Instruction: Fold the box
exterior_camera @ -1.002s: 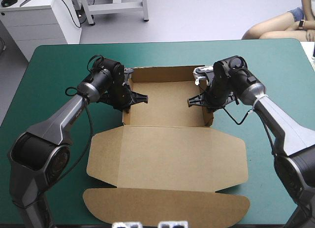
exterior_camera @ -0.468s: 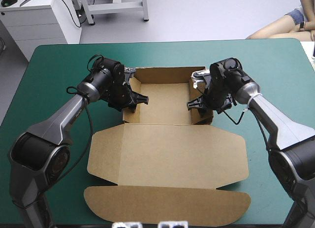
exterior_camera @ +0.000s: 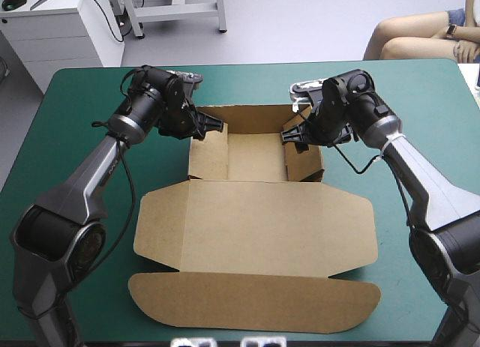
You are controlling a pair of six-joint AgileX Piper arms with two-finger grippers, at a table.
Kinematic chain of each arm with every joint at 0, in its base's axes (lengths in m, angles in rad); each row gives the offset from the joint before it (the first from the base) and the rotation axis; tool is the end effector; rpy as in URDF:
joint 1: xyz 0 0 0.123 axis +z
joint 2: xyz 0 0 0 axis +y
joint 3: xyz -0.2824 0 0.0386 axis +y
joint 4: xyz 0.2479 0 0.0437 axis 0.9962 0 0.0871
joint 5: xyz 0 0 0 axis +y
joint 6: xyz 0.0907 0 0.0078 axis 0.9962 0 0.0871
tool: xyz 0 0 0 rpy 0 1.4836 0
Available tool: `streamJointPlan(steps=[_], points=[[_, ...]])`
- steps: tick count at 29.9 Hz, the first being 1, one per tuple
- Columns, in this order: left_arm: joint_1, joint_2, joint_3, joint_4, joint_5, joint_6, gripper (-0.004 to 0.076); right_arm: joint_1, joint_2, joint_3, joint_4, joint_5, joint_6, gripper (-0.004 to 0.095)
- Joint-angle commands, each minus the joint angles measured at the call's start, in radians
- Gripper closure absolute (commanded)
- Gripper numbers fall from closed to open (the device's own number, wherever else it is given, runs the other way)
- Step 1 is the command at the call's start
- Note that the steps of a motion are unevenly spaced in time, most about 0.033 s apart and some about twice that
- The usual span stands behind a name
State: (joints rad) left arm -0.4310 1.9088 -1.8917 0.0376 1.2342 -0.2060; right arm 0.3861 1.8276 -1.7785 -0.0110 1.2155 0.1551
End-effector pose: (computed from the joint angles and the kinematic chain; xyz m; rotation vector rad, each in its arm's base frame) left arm 0.3780 -0.1703 0.3325 0.3146 2.7227 -0.1274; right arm 0.3650 0.1473 0.3337 -0.3201 2.7379 0.1321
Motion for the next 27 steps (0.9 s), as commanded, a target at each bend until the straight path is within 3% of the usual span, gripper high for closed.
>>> streamJointPlan(steps=[1,8,10,12,16,22,27], points=[[-0.003,-0.105,-0.101,0.018,0.053,0.0,0.0328,-0.004,-0.049,-0.1,-0.042,0.024,0.0,0.0272],[-0.003,-0.232,-0.126,-0.017,0.053,0.007,0.033,-0.004,-0.079,-0.119,-0.05,0.036,0.012,0.0272],[-0.003,-0.276,-0.126,-0.019,0.053,0.063,0.0364,-0.004,-0.079,-0.117,-0.039,0.036,0.016,0.0272],[-0.003,-0.327,-0.114,-0.019,0.053,0.083,0.044,-0.004,-0.079,-0.117,-0.02,0.036,0.016,0.0274],[-0.003,-0.428,-0.064,0.004,0.053,0.115,0.0734,-0.004,-0.079,-0.117,-0.017,0.036,0.002,0.0274],[-0.003,-0.602,0.114,0.021,0.047,0.131,0.073,-0.004,-0.079,-0.117,-0.017,0.036,-0.006,0.0274],[-0.003,-0.758,0.335,0.021,-0.029,0.131,0.073,-0.004,-0.067,-0.117,-0.032,0.036,-0.006,0.0274]])
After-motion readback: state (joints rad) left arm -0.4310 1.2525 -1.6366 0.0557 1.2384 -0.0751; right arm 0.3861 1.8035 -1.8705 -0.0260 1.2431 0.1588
